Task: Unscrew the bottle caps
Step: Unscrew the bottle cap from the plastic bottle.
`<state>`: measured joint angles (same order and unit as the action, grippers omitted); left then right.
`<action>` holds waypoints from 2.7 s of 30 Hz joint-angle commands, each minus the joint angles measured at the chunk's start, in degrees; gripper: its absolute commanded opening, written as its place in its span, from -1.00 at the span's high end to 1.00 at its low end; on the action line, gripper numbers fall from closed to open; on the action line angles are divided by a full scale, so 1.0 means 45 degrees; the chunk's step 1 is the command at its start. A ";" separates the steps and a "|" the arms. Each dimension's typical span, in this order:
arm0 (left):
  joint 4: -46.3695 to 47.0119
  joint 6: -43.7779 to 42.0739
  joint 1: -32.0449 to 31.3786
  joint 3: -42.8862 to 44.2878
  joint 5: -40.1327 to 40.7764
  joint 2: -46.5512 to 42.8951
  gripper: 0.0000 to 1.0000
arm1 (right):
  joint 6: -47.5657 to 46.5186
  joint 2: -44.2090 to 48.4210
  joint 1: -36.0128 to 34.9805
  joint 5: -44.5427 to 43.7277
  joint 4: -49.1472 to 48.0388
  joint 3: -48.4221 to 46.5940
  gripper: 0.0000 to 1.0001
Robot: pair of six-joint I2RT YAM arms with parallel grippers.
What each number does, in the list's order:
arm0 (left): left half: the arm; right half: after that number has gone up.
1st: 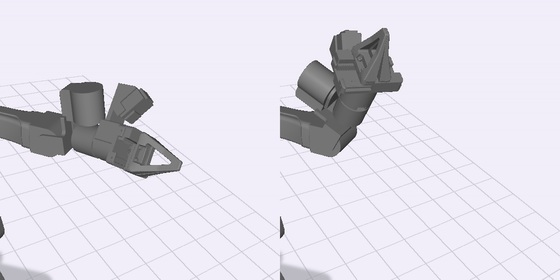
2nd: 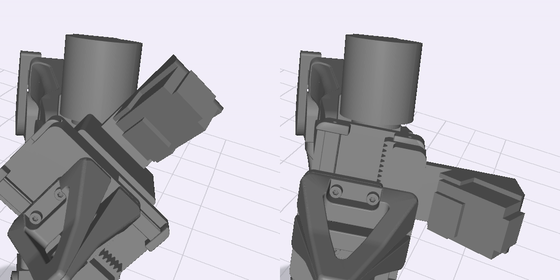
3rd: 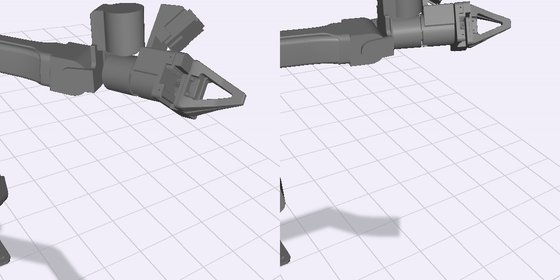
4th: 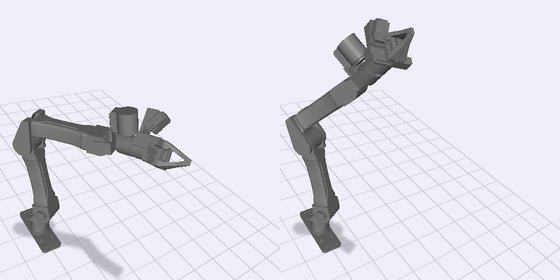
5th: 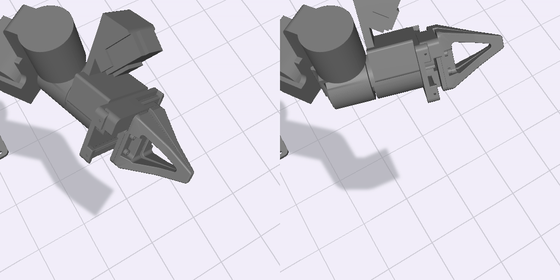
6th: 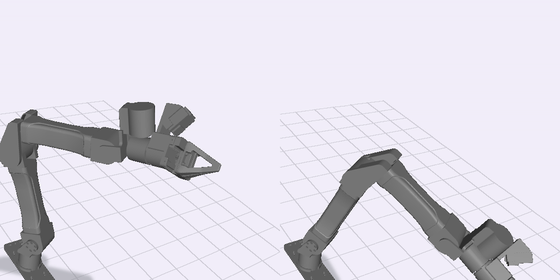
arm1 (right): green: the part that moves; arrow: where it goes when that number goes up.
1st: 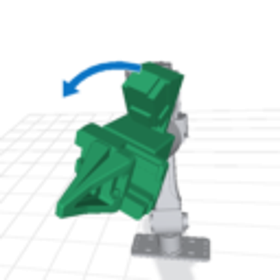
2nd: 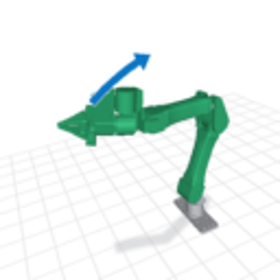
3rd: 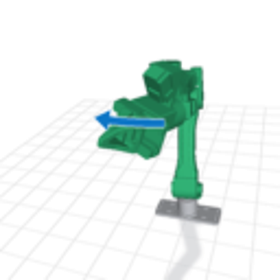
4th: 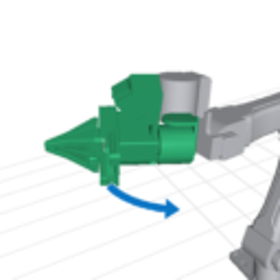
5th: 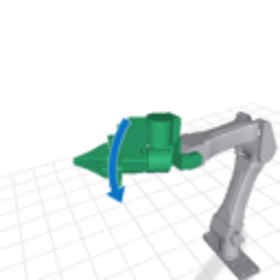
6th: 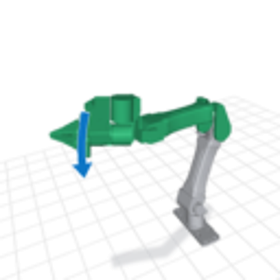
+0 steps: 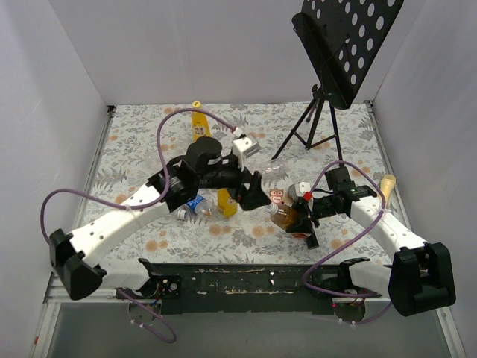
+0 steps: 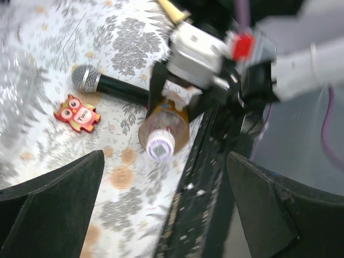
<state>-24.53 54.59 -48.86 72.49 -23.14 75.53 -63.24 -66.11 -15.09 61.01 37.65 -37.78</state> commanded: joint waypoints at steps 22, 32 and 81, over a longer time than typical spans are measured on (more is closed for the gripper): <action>0.2581 -0.9397 -0.0196 -0.1910 -0.4585 0.0657 -0.49 | -0.0165 0.0003 -0.0064 0.0191 0.0267 -0.0061 0.97; 0.2659 -0.9026 -0.0314 -0.1812 -0.4332 0.1048 -0.01 | -0.0165 -0.0036 -0.0045 0.0153 0.0266 -0.0062 0.97; -0.1071 0.8651 -0.0255 0.1899 0.1995 0.1869 0.31 | -0.0106 -0.0056 -0.0103 0.0074 0.0228 -0.0042 0.97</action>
<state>-35.48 92.44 -50.81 77.43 -17.89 86.26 -62.08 -66.28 -14.79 62.87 35.92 -38.06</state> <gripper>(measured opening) 0.323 0.557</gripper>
